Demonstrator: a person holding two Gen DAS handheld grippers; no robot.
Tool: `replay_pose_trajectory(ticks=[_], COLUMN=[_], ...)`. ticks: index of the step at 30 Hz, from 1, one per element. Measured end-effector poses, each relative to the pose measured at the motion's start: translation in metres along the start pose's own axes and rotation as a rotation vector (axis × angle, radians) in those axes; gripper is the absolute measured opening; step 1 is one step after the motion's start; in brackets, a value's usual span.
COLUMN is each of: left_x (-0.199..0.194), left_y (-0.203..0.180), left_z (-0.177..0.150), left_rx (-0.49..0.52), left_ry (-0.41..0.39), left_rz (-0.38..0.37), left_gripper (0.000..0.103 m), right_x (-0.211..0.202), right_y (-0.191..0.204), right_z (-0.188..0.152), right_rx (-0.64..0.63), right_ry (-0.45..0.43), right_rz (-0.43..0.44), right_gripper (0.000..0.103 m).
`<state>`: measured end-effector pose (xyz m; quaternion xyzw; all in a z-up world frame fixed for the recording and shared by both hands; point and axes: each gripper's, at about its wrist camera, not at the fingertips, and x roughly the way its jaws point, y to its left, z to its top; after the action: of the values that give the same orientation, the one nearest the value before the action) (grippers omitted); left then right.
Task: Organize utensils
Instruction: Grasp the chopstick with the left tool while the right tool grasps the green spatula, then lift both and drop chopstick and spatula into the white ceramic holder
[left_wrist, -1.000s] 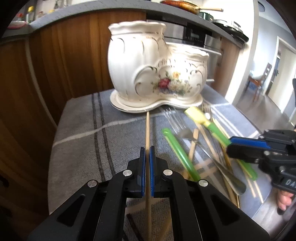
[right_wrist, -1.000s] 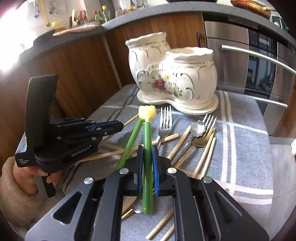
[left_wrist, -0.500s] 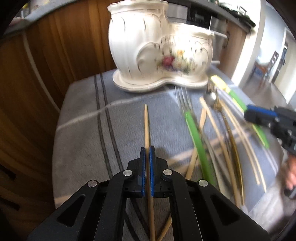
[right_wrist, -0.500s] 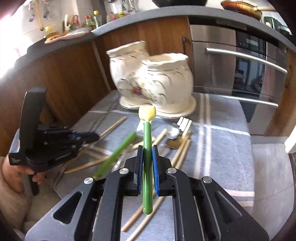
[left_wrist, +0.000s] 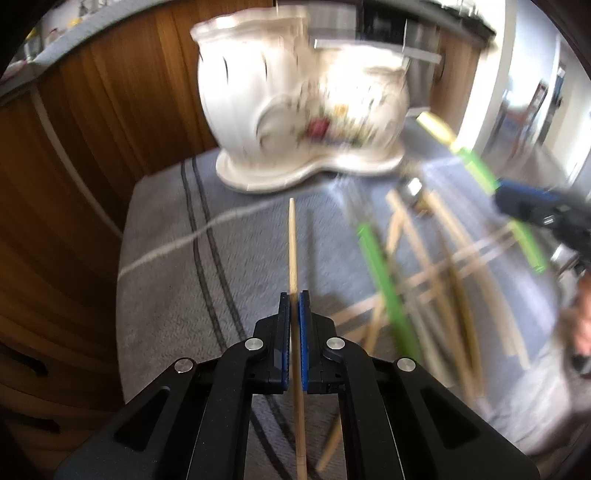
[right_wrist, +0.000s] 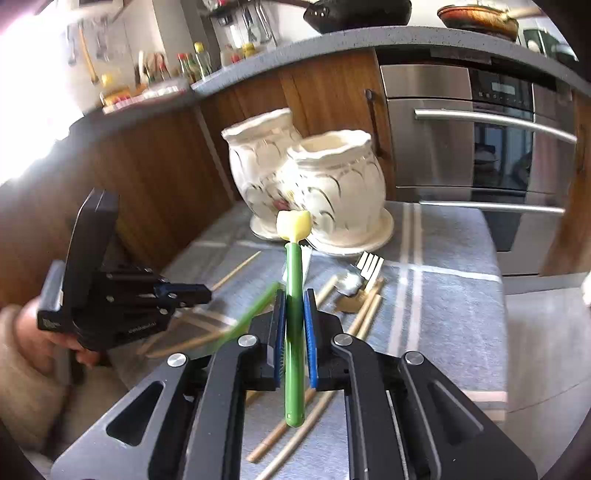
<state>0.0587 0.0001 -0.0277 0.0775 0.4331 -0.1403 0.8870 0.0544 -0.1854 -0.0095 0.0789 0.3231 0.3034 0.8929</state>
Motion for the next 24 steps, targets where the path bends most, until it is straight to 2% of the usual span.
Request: replay_pose_trajectory(ticks=[2,4,12,15,19,24], left_x=[-0.015,-0.032,-0.095,-0.104,-0.100,-0.090], left_y=[0.002,0.004,0.013,0.023,0.041,0.059], left_z=[0.002,0.005,0.034,0.052,0.088,0.130], left_rx=[-0.025,-0.045,-0.071,-0.097,-0.147,-0.205], left_ry=[-0.070,-0.146,-0.445,-0.544,-0.617,-0.669], left_rz=[-0.051,-0.083,-0.165,-0.154,-0.149,-0.155], left_gripper=[0.005,0.005,0.005,0.005,0.005,0.005], right_x=[-0.004,-0.006,-0.028,-0.027,-0.013,0.010], right_y=[-0.010,-0.016,-0.010,-0.011,-0.015,-0.032], right_z=[0.004,0.008,0.046,0.068,0.098,0.129], right_rx=[0.075,0.118,0.115,0.111,0.112,0.138], right_ry=[-0.021,-0.043,-0.215,-0.279,-0.331,-0.362], right_rz=[0.088,0.118,0.105,0.097,0.072,0.065], right_gripper=[0.010,0.010,0.010,0.010,0.010,0.010])
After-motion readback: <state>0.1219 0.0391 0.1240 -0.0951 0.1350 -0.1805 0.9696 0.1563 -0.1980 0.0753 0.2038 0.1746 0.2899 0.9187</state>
